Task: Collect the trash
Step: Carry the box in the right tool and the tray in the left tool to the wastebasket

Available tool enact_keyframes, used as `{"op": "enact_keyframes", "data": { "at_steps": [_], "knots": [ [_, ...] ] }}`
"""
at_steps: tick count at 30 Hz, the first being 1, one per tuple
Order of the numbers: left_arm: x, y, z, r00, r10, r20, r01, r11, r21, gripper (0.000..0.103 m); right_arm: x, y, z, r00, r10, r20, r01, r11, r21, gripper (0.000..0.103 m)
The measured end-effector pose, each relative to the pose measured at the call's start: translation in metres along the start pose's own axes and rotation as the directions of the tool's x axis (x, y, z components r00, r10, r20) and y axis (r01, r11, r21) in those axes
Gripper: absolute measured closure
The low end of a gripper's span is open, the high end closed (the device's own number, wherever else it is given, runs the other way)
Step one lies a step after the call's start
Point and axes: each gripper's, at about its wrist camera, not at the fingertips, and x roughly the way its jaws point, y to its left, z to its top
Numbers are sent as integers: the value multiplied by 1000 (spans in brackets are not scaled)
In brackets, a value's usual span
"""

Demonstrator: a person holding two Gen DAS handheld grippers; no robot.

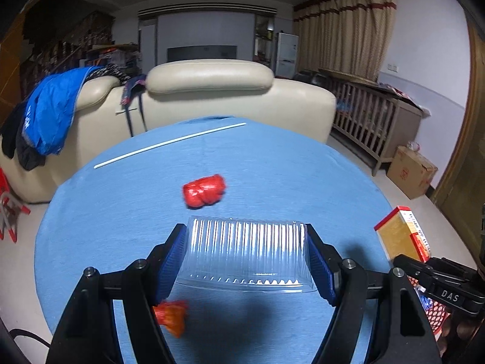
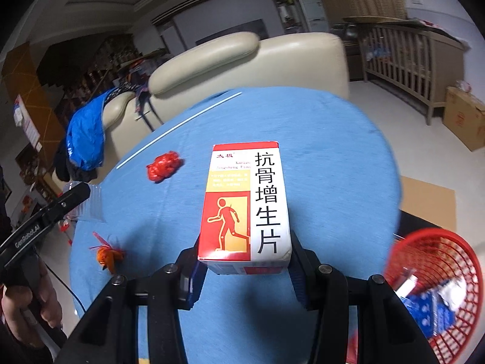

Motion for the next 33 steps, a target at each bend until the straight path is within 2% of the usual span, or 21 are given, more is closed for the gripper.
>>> {"op": "enact_keyframes", "data": {
  "at_steps": [18, 33],
  "knots": [
    [11, -105, -1, 991, -125, -47, 131, 978, 164, 27, -64, -94, -28, 988, -147, 54, 137, 979, 148, 53],
    [5, -161, -7, 979, -191, -75, 204, 950, 238, 27, -100, -144, -46, 962, -261, 77, 236, 942, 239, 53]
  ]
}}
